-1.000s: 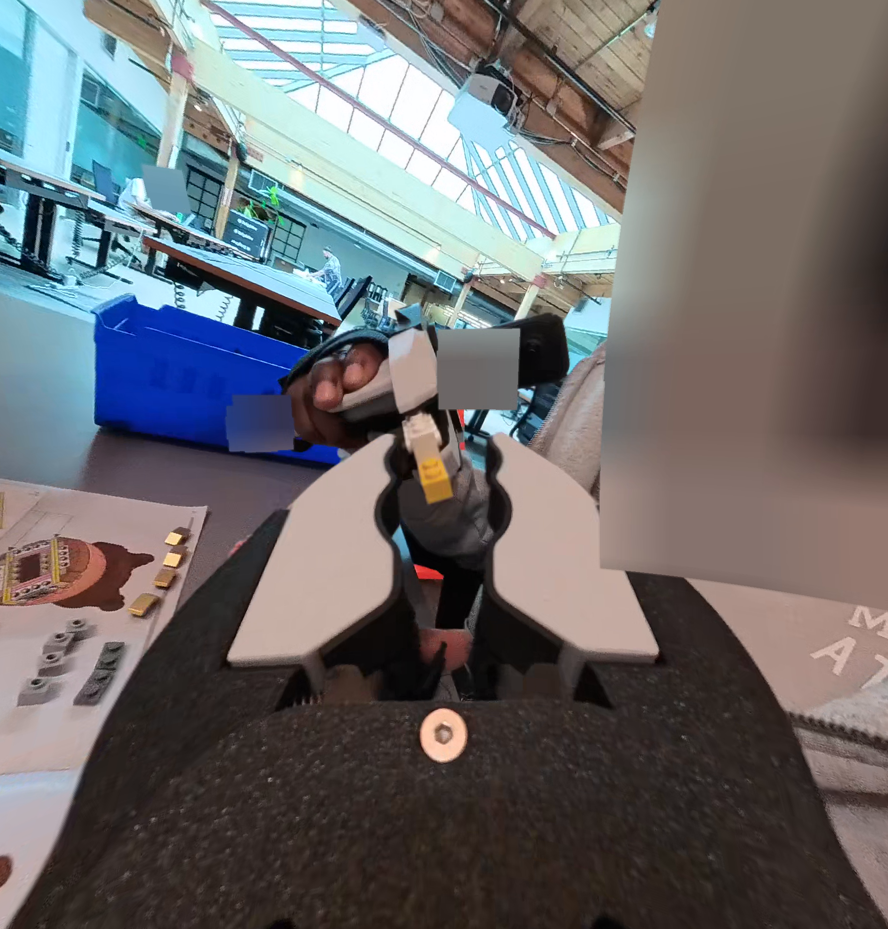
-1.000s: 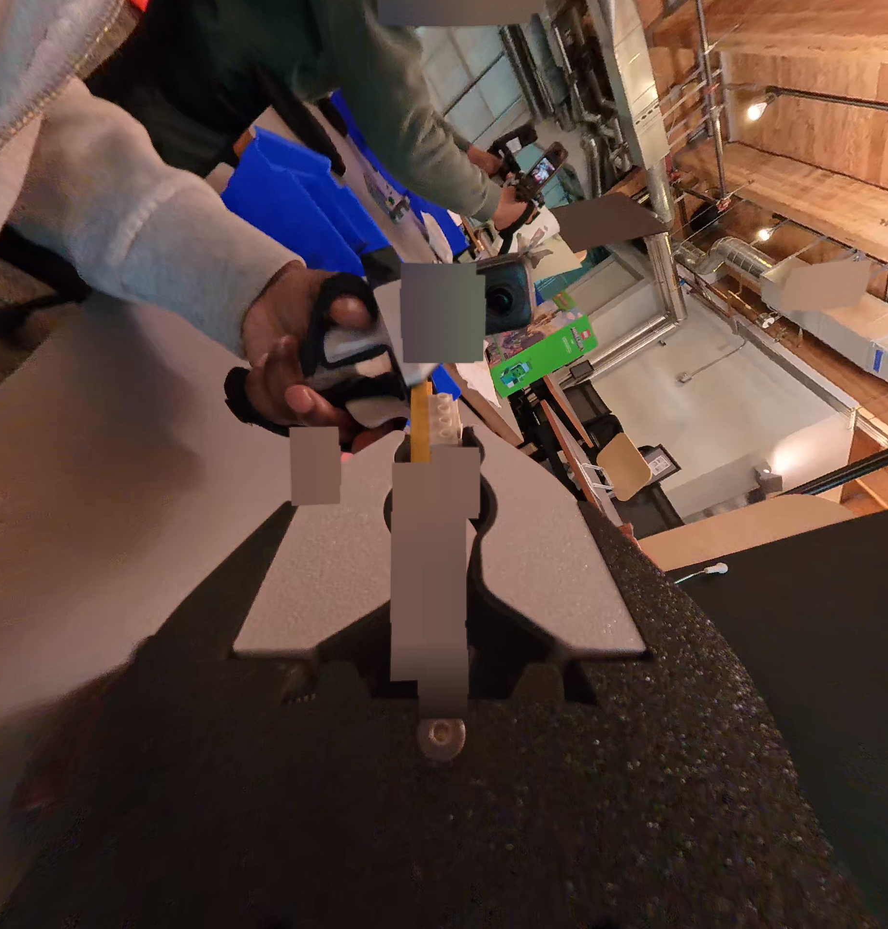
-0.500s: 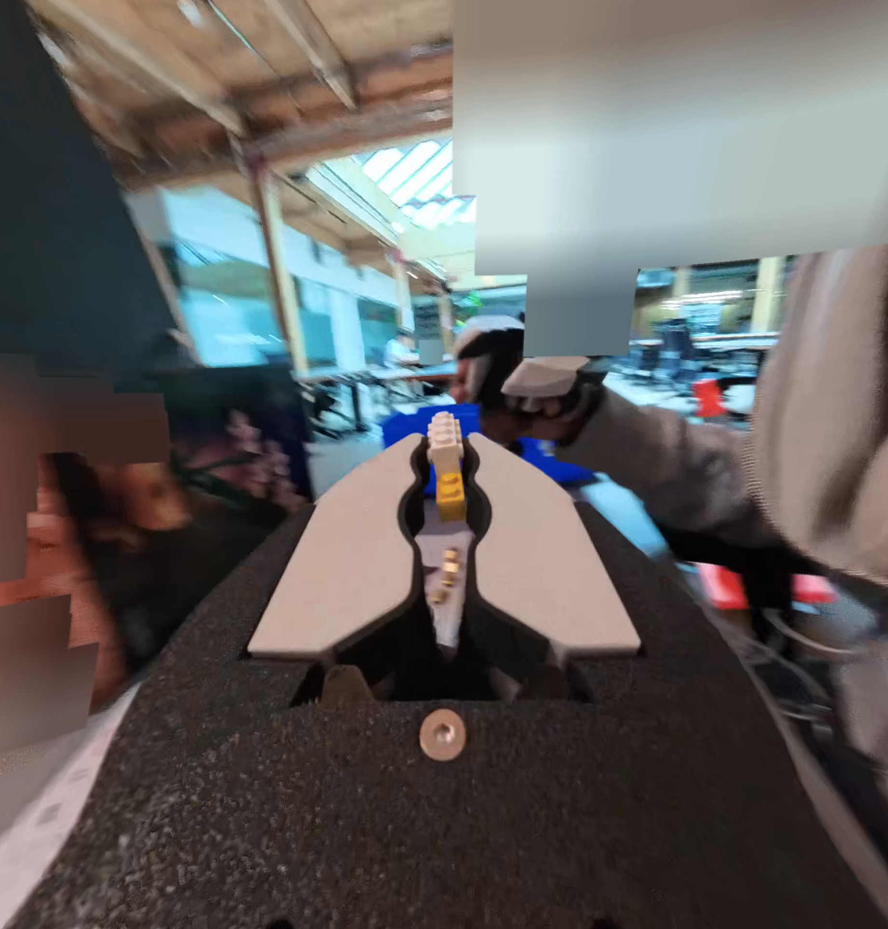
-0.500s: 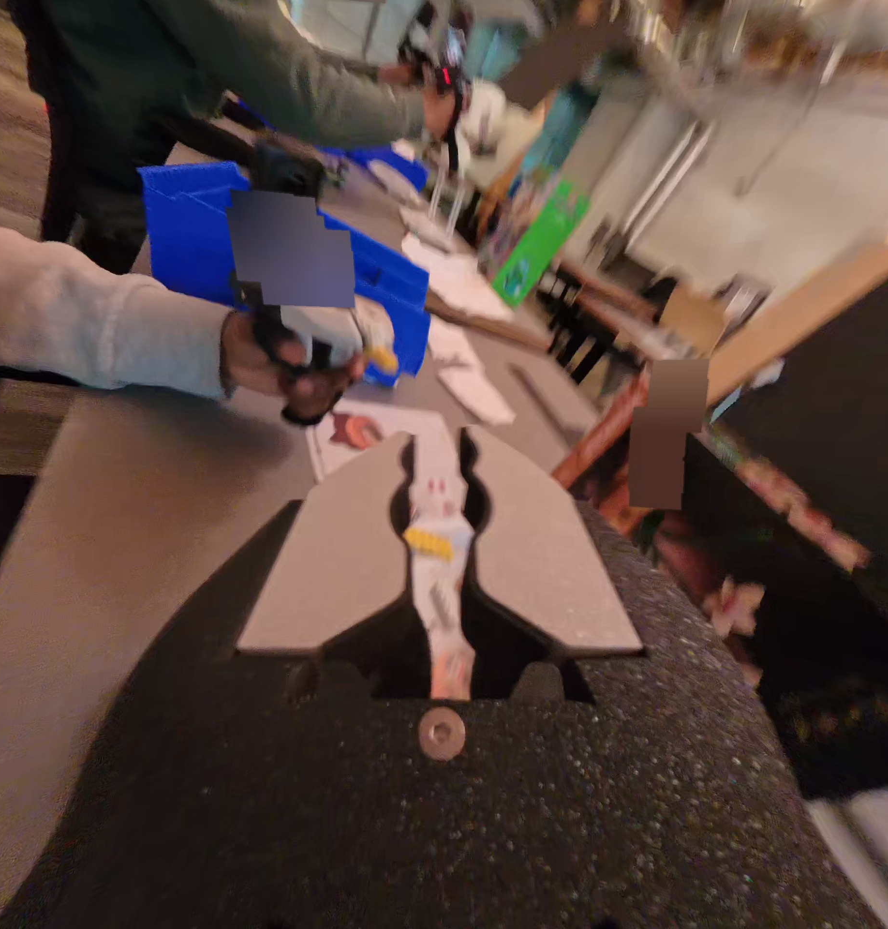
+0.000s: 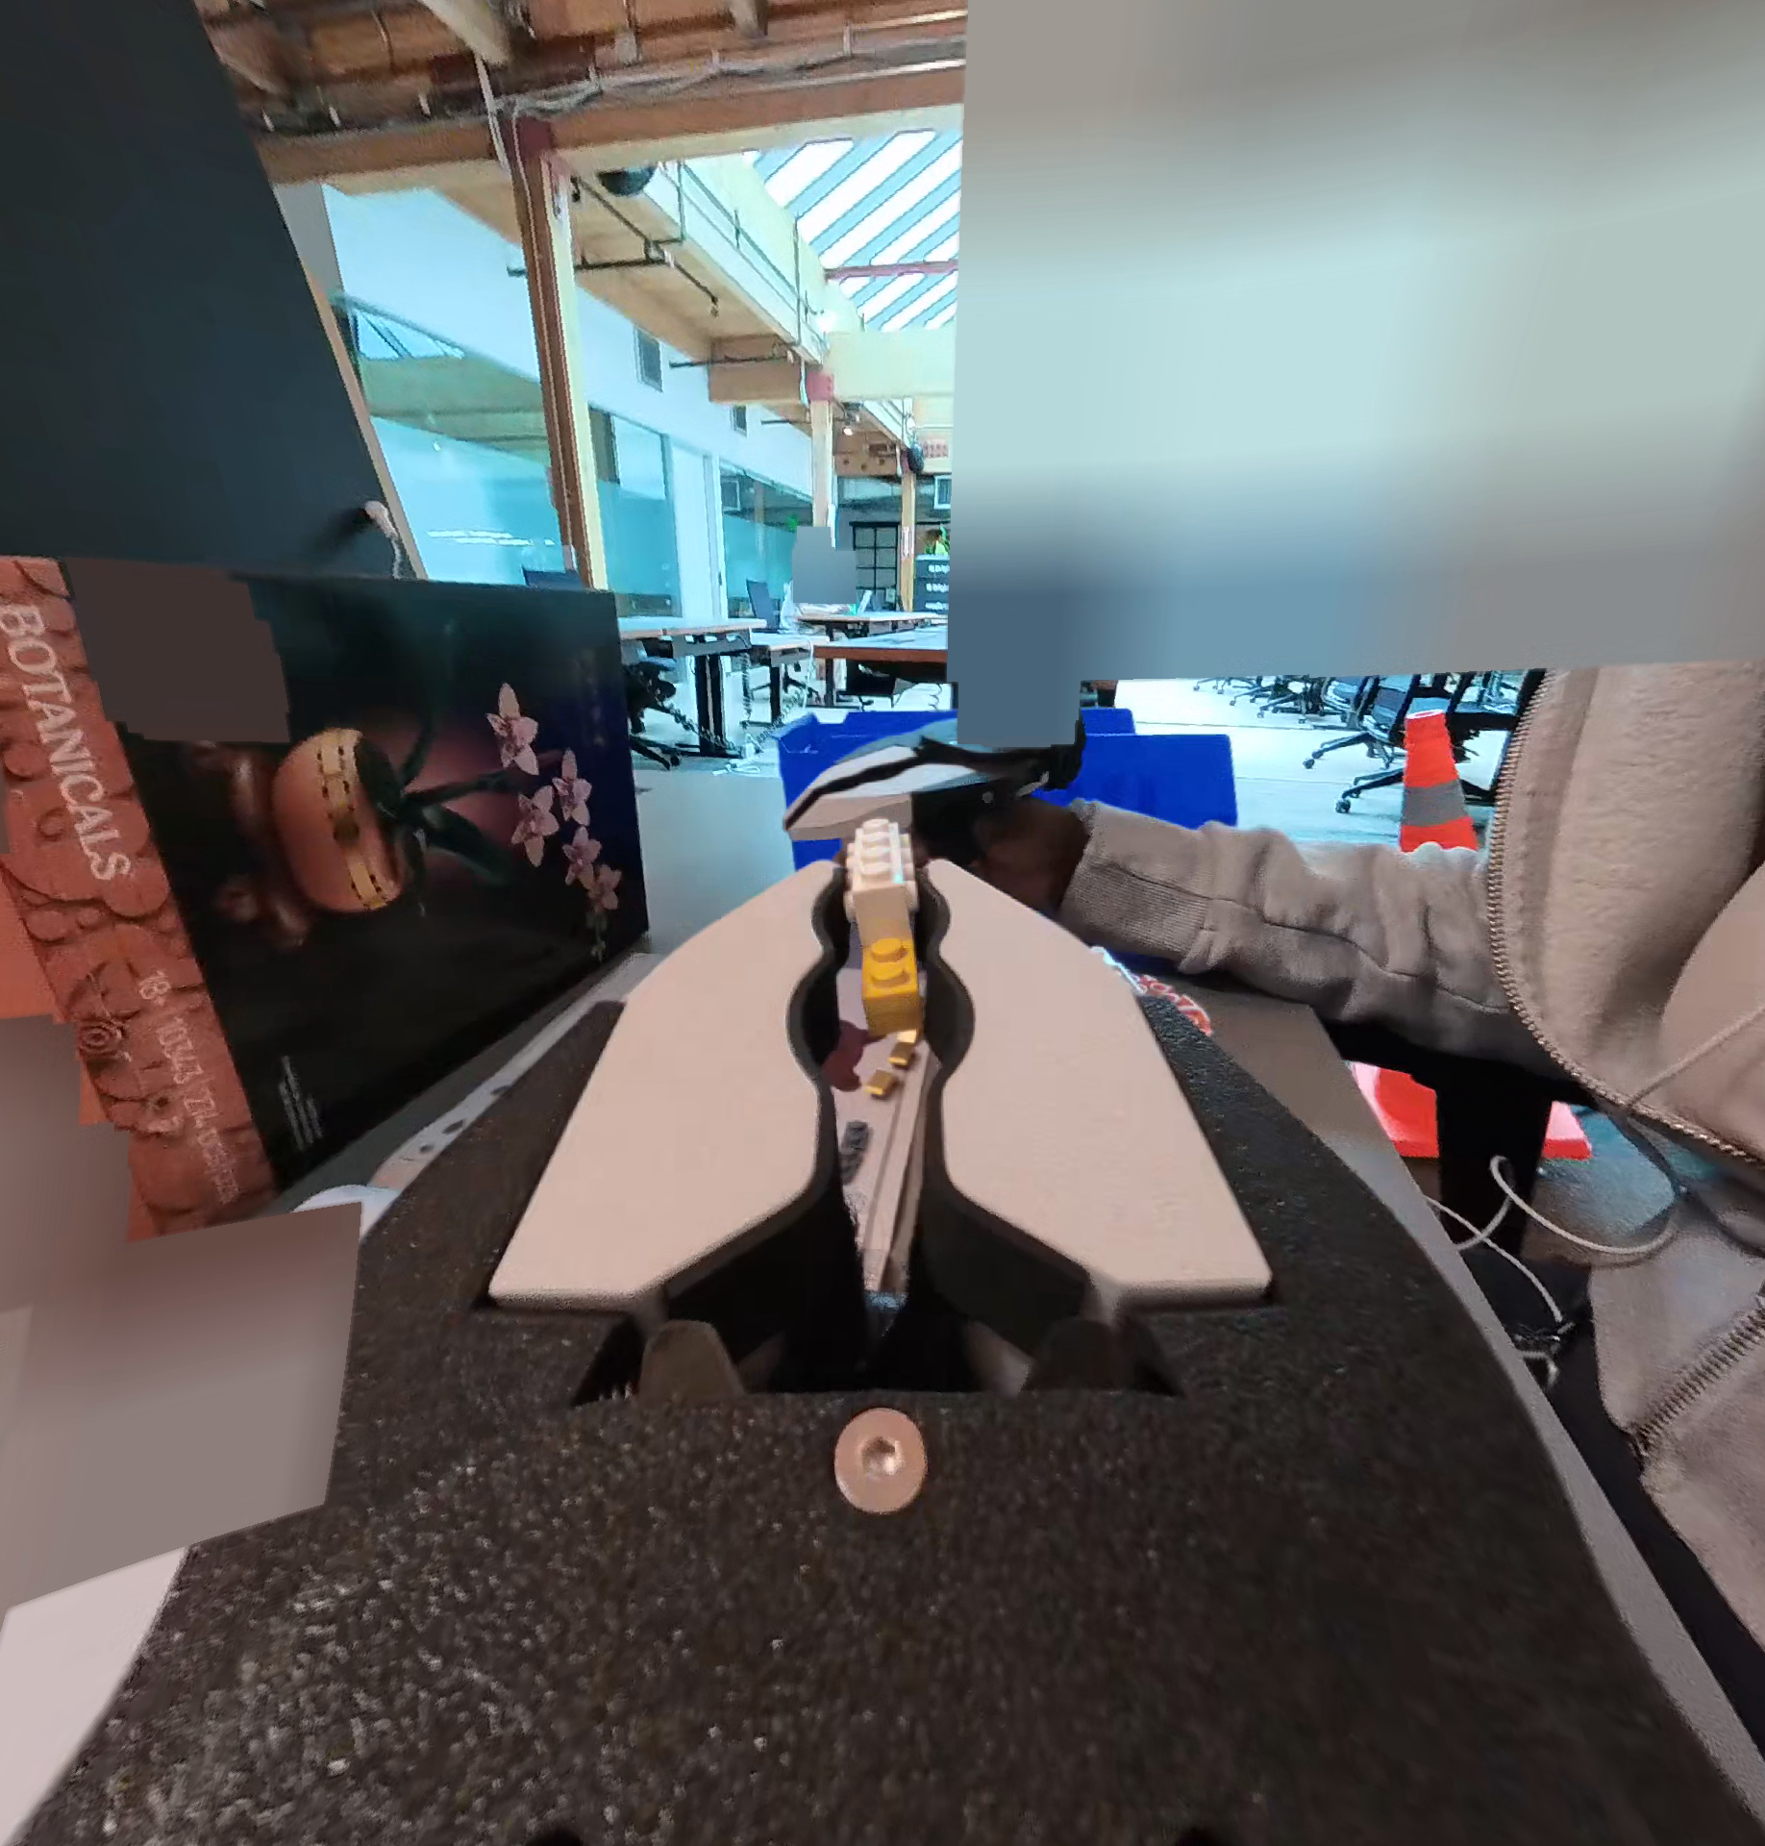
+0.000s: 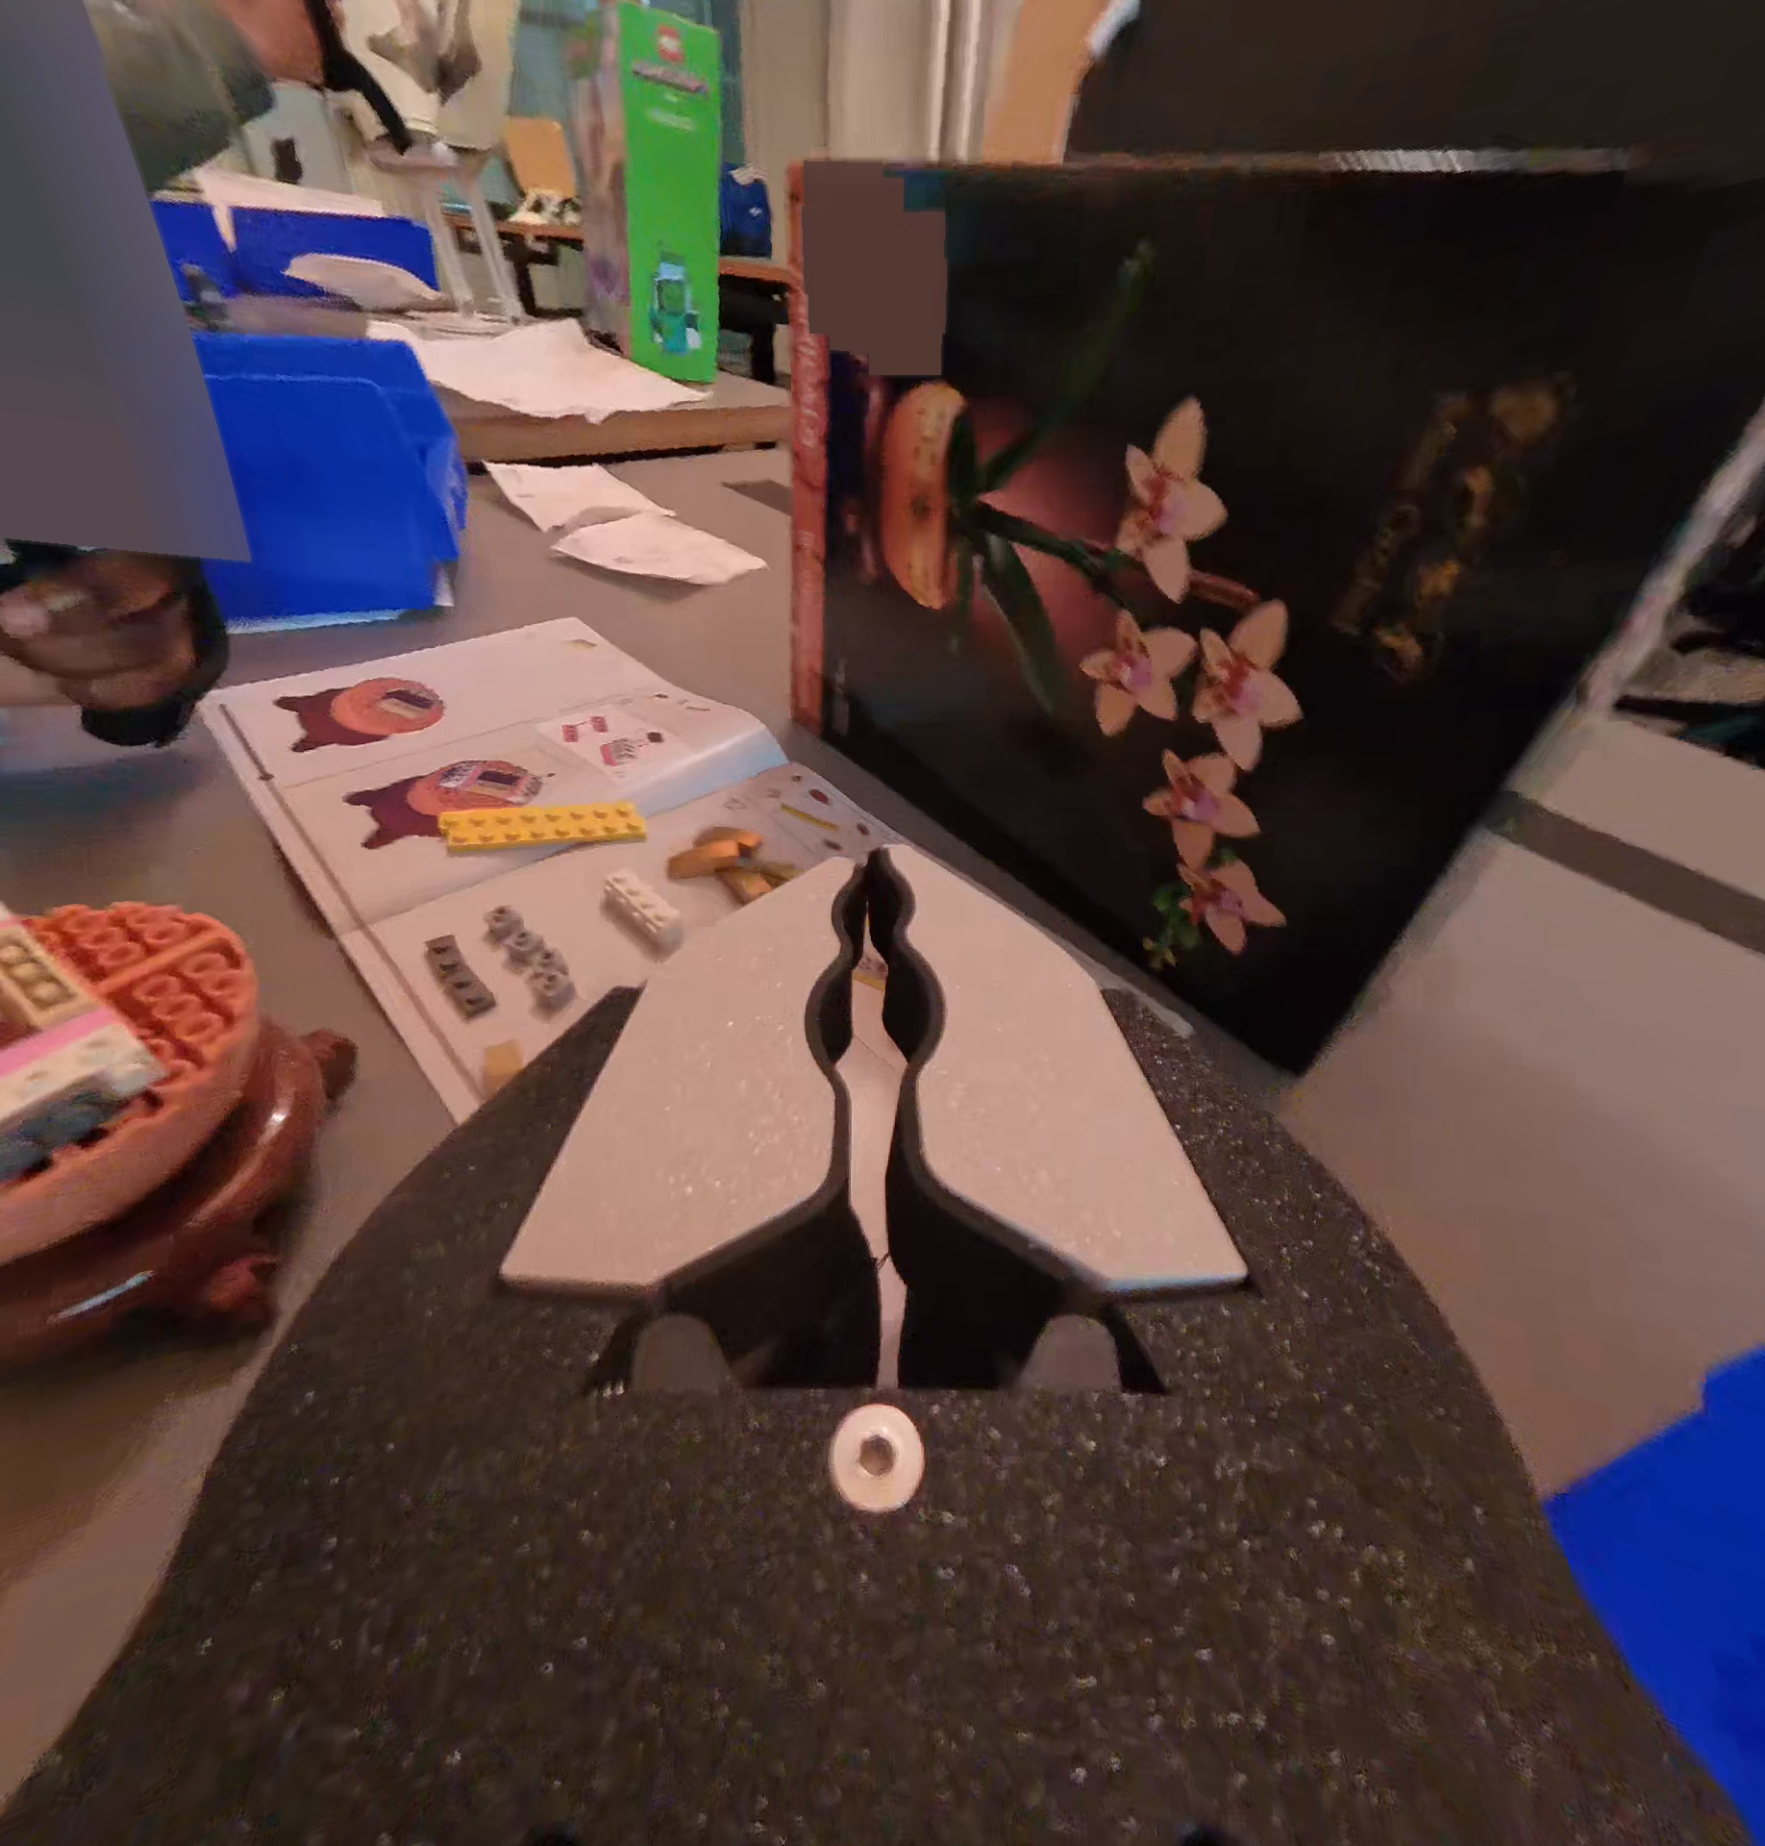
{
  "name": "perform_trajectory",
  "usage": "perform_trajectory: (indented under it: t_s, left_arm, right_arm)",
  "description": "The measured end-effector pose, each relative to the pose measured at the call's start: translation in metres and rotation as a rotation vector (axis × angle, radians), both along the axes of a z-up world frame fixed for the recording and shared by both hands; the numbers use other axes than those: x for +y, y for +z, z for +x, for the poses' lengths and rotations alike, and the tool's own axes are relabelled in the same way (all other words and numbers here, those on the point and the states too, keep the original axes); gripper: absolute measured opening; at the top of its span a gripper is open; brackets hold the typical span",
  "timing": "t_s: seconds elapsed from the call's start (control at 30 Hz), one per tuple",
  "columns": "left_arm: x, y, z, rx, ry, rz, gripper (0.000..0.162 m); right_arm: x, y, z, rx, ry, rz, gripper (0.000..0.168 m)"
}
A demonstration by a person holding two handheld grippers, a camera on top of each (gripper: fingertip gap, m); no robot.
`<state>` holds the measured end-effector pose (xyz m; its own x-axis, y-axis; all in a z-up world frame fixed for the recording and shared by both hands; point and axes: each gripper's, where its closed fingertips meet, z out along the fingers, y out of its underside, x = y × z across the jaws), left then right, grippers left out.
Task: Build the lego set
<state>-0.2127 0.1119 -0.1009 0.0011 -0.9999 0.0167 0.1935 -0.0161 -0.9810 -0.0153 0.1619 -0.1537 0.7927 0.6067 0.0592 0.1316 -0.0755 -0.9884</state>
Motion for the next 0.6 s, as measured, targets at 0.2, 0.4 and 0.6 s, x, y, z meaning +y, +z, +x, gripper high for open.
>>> perform_trajectory:
  t_s: [0.2, 0.4, 0.6]
  left_arm:
    - [0.015, -0.012, 0.005, 0.065, 0.069, -0.064, 0.011]
    - [0.011, -0.017, 0.007, 0.101, 0.046, -0.042, 0.011]
    - [0.009, -0.019, 0.009, 0.124, 0.062, -0.001, 0.011]
  right_arm:
    - [0.001, -0.011, 0.000, 0.017, 0.047, -0.074, 0.001]
    - [0.002, -0.024, -0.009, -0.020, 0.111, -0.171, 0.002]
    - [0.000, -0.027, -0.014, -0.067, 0.131, -0.164, 0.003]
